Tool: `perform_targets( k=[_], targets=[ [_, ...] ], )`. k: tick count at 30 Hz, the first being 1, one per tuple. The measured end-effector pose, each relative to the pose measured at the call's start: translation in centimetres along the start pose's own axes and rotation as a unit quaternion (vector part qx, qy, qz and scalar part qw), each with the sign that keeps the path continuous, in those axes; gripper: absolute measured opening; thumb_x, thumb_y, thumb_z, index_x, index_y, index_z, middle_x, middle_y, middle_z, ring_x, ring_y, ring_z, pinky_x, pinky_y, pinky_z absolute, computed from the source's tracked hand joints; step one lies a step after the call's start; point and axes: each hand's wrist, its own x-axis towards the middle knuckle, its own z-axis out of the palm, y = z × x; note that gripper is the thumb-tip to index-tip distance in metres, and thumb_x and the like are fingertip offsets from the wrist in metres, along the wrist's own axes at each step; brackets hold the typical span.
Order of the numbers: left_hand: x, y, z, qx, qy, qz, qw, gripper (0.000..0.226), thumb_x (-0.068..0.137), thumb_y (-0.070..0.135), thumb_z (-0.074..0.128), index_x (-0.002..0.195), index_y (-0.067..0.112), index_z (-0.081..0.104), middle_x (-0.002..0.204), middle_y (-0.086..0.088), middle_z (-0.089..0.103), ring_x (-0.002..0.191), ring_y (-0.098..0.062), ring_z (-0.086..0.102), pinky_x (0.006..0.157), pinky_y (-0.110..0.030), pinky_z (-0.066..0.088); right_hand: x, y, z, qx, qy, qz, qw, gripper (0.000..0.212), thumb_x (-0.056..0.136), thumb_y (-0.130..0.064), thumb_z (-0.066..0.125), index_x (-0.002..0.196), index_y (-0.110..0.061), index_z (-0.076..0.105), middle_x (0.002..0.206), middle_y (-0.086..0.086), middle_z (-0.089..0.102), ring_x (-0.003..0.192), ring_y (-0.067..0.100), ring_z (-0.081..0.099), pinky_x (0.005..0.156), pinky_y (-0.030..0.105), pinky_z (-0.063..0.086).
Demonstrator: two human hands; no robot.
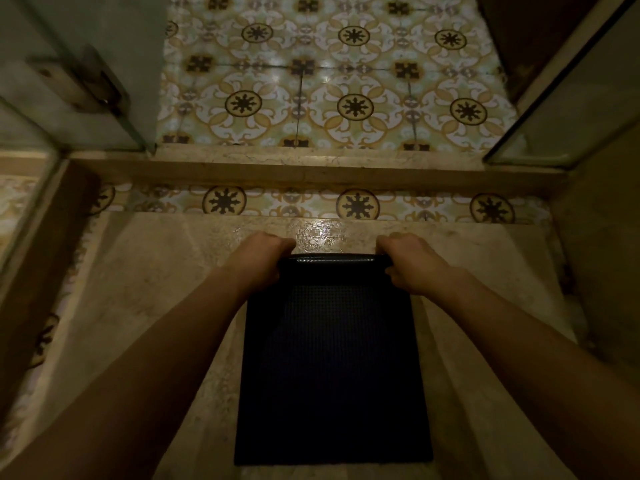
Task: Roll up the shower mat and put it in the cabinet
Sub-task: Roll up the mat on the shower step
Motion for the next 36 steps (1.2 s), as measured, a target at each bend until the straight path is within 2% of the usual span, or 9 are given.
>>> perform_targets(
  k=[3, 7, 10, 15, 18, 21, 29, 32, 36],
  targets=[
    [0.0, -0.7, -0.1, -0.033, -0.043, -0.032, 0.998, 0.019, 0.074, 0.007, 0.068, 0.086, 0.021, 0.062, 0.084, -0.002, 0.063, 0.081, -0.021, 0.058, 0.063, -0.027, 0.041, -0.2, 0.1, -0.1, -0.001, -0.011, -0.002, 1.000, 0.035, 0.080, -0.010, 0.065, 0.113, -0.013, 0.058, 0.109, 0.011, 0.062, 0.100, 0.029, 0.058, 0.074, 0.031, 0.042],
    [-0.2, -0.7, 0.2, -0.034, -0.017, -0.022, 0.999, 0.027, 0.073, 0.007, 0.068, 0.084, 0.023, 0.049, 0.080, 0.000, 0.059, 0.078, -0.022, 0.058, 0.059, -0.029, 0.041, -0.3, 0.0, 0.1, 0.000, -0.003, -0.001, 1.000, 0.038, 0.079, -0.008, 0.067, 0.115, -0.012, 0.056, 0.109, 0.012, 0.061, 0.097, 0.029, 0.057, 0.072, 0.033, 0.044],
    [-0.5, -0.5, 0.5, -0.011, 0.005, -0.007, 1.000, 0.026, 0.072, 0.007, 0.069, 0.090, 0.019, 0.056, 0.086, -0.004, 0.066, 0.082, -0.025, 0.060, 0.064, -0.031, 0.048, -0.6, 0.0, 0.5, 0.002, 0.002, -0.006, 1.000, 0.042, 0.079, -0.008, 0.069, 0.119, -0.011, 0.060, 0.114, 0.011, 0.057, 0.100, 0.029, 0.058, 0.080, 0.035, 0.049],
    [-0.8, -1.2, 0.2, -0.032, -0.044, -0.018, 0.998, 0.028, 0.075, 0.018, 0.070, 0.102, 0.024, 0.066, 0.095, -0.002, 0.069, 0.093, -0.023, 0.062, 0.076, -0.032, 0.052, -1.4, 0.0, 0.8, 0.005, 0.007, -0.013, 1.000, 0.035, 0.079, -0.008, 0.066, 0.113, -0.009, 0.062, 0.111, 0.011, 0.059, 0.099, 0.029, 0.059, 0.083, 0.037, 0.051],
    [-0.9, -1.0, 0.0, -0.023, -0.037, -0.012, 0.999, 0.020, 0.075, 0.014, 0.070, 0.094, 0.020, 0.068, 0.089, -0.003, 0.070, 0.087, -0.022, 0.063, 0.070, -0.031, 0.052, -1.8, -0.2, 1.0, 0.005, 0.013, -0.018, 1.000, 0.032, 0.078, -0.006, 0.066, 0.109, -0.009, 0.060, 0.105, 0.012, 0.061, 0.093, 0.030, 0.059, 0.077, 0.036, 0.050],
    [-1.2, -0.4, 0.4, 0.000, -0.006, -0.002, 1.000, 0.013, 0.074, 0.012, 0.069, 0.085, 0.017, 0.064, 0.082, -0.005, 0.067, 0.080, -0.024, 0.061, 0.061, -0.027, 0.042, -2.3, -0.3, 1.1, 0.011, 0.020, -0.020, 1.000, 0.027, 0.077, -0.006, 0.066, 0.102, -0.009, 0.058, 0.100, 0.011, 0.059, 0.089, 0.029, 0.058, 0.074, 0.036, 0.050],
    [-2.0, -0.6, -0.2, -0.011, -0.056, -0.002, 0.998, 0.025, 0.076, 0.018, 0.070, 0.098, 0.021, 0.059, 0.090, -0.003, 0.067, 0.084, -0.022, 0.062, 0.063, -0.027, 0.043, -2.6, -0.6, 1.2, -0.021, 0.012, -0.015, 1.000, 0.033, 0.074, -0.006, 0.068, 0.103, -0.010, 0.053, 0.095, 0.013, 0.061, 0.083, 0.032, 0.060, 0.062, 0.035, 0.045],
    [-2.4, 0.0, 0.6, 0.005, -0.036, 0.005, 0.999, 0.031, 0.076, 0.014, 0.070, 0.104, 0.019, 0.056, 0.094, -0.004, 0.067, 0.086, -0.023, 0.061, 0.065, -0.027, 0.045, -2.9, -0.8, 1.5, -0.042, 0.014, -0.032, 0.998, 0.035, 0.078, -0.007, 0.066, 0.112, -0.011, 0.057, 0.104, 0.010, 0.059, 0.094, 0.030, 0.059, 0.071, 0.038, 0.051],
    [-2.4, 0.1, 0.6, 0.010, -0.054, 0.025, 0.998, 0.032, 0.077, 0.018, 0.069, 0.109, 0.019, 0.067, 0.102, -0.002, 0.067, 0.097, -0.021, 0.061, 0.076, -0.026, 0.046, -3.0, -0.9, 1.1, -0.039, -0.026, -0.045, 0.998, 0.035, 0.074, -0.012, 0.065, 0.108, -0.012, 0.065, 0.107, 0.009, 0.063, 0.098, 0.028, 0.060, 0.080, 0.038, 0.053]
  ],
)
